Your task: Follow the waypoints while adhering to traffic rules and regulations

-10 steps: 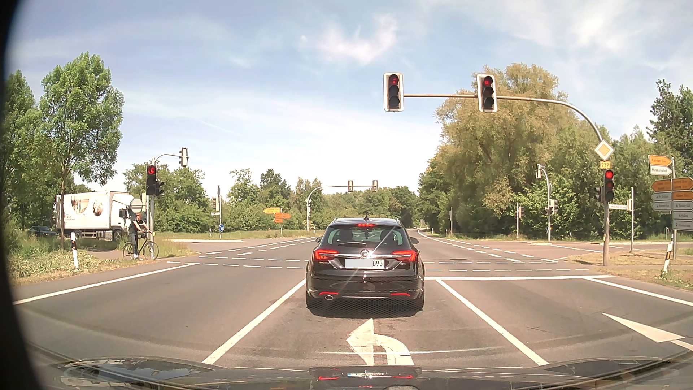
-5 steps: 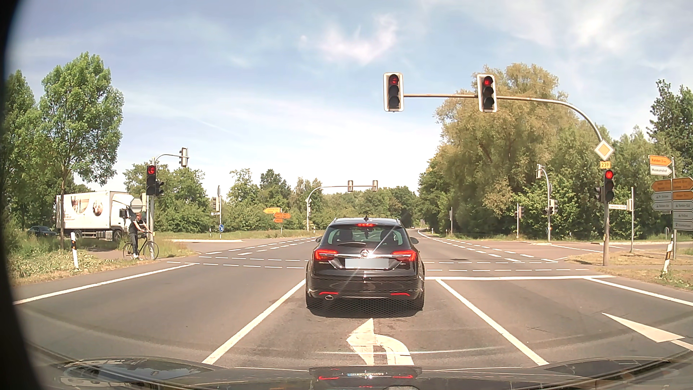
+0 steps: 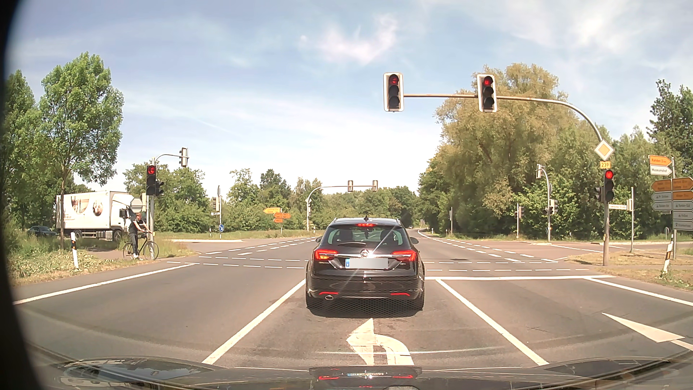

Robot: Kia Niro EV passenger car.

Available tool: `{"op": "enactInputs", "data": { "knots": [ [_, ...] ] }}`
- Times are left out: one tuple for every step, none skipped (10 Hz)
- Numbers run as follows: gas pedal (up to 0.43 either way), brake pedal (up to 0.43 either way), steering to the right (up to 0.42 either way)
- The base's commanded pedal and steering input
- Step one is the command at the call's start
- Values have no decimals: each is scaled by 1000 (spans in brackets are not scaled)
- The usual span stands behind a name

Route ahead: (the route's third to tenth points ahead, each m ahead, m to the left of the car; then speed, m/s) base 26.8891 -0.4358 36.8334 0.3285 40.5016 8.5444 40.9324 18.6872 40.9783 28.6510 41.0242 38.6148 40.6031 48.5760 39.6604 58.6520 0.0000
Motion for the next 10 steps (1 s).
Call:
{"op": "enactInputs", "data": {
  "knots": [
    [0,0,4],
    [0,0,4],
    [0,0,4],
    [0,0,4],
    [0,0,4],
    [0,0,4],
    [0,0,4],
    [0,0,4],
    [0,0,4],
    [0,0,4]
  ]
}}
